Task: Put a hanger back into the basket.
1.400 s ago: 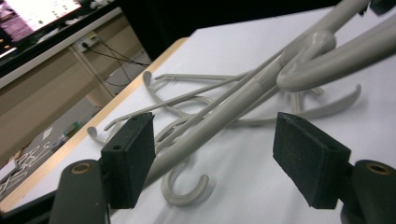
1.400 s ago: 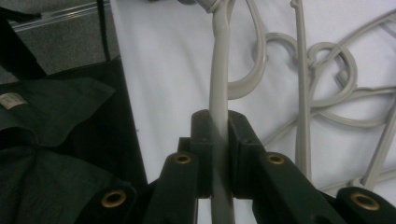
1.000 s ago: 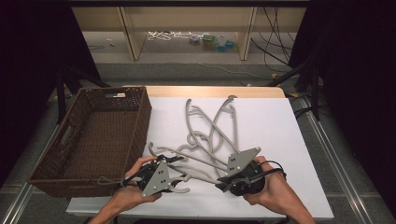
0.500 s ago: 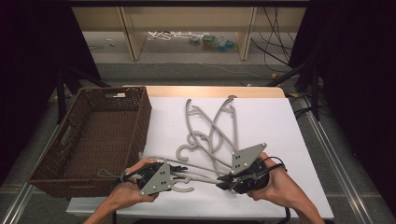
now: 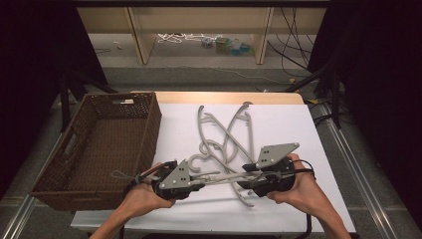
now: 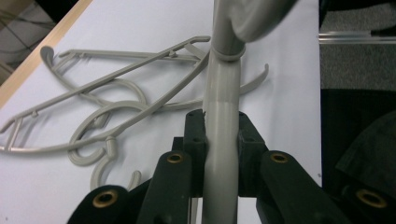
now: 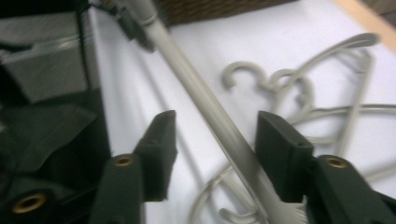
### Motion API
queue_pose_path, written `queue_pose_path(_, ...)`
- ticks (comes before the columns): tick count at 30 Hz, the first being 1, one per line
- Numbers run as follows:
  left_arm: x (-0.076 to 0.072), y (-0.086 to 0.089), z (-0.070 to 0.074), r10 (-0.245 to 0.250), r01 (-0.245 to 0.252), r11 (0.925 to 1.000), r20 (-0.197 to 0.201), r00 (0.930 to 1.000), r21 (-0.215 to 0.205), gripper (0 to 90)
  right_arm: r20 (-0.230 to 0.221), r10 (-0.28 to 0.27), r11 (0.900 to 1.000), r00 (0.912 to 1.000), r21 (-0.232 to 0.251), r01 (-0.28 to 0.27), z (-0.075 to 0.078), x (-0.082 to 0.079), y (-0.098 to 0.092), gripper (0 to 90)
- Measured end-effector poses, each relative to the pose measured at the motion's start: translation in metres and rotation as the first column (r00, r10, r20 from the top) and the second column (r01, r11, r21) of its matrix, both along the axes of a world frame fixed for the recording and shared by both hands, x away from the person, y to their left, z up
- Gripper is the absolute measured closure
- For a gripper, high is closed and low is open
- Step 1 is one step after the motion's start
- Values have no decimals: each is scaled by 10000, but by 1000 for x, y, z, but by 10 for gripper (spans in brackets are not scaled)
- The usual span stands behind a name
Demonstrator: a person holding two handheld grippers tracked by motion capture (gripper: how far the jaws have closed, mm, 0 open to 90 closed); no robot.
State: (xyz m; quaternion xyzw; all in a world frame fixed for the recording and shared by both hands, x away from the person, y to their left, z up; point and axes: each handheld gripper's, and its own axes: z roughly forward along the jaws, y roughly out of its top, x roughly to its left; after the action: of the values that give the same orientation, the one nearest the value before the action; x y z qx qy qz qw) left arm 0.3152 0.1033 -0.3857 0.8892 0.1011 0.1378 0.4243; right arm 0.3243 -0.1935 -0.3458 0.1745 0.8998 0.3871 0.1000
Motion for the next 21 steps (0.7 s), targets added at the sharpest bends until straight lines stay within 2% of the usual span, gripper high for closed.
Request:
queue_pose_path(1, 2, 2, 2, 29, -29, 10000, -147, 9999, 21, 789, 57, -298, 9994, 9995, 194, 297, 3, -1, -2, 423)
queue_pose_path(3, 4, 4, 5, 287, -294, 9994, -380, 9989, -184, 789, 382, -769, 9950, 9963, 665, 742, 7, -2, -6, 411)
queue_pose_path(6, 7, 8, 11, 564, -585, 9976, -554, 9969, -374, 790, 469, -1451, 9826, 9883, 1241, 1384, 13, -5, -10, 378)
queue_pose_path(7, 8, 9, 13, 698, -731, 9960, -638, 9955, -506, 791, 675, -1565, 9789, 9854, 1434, 1456, 15, -6, -11, 371)
queue_pose_path(10, 11, 12, 16, 872, -924, 9935, -773, 9932, -667, 792, 837, -1841, 9693, 9793, 1808, 1668, 19, -12, -13, 343)
queue_pose_path(13, 19, 12, 21, 1138, -1260, 9873, -1216, 9860, -970, 792, 1023, -2054, 9593, 9733, 2178, 1796, 22, -19, -15, 334)
queue_pose_path(16, 27, 10, 23, 1272, -1439, 9847, -1585, 9791, -988, 793, 1033, -1968, 9626, 9750, 2091, 1721, 21, -25, -17, 325)
queue_pose_path(18, 32, 7, 26, 1390, -1535, 9853, -1707, 9755, -748, 793, 950, -1985, 9624, 9755, 2069, 1757, 17, -28, -18, 325)
queue_pose_path(21, 37, 4, 33, 1373, -1528, 9863, -2056, 9690, -615, 793, 699, -1911, 9645, 9791, 1988, 1741, 10, -31, -19, 326)
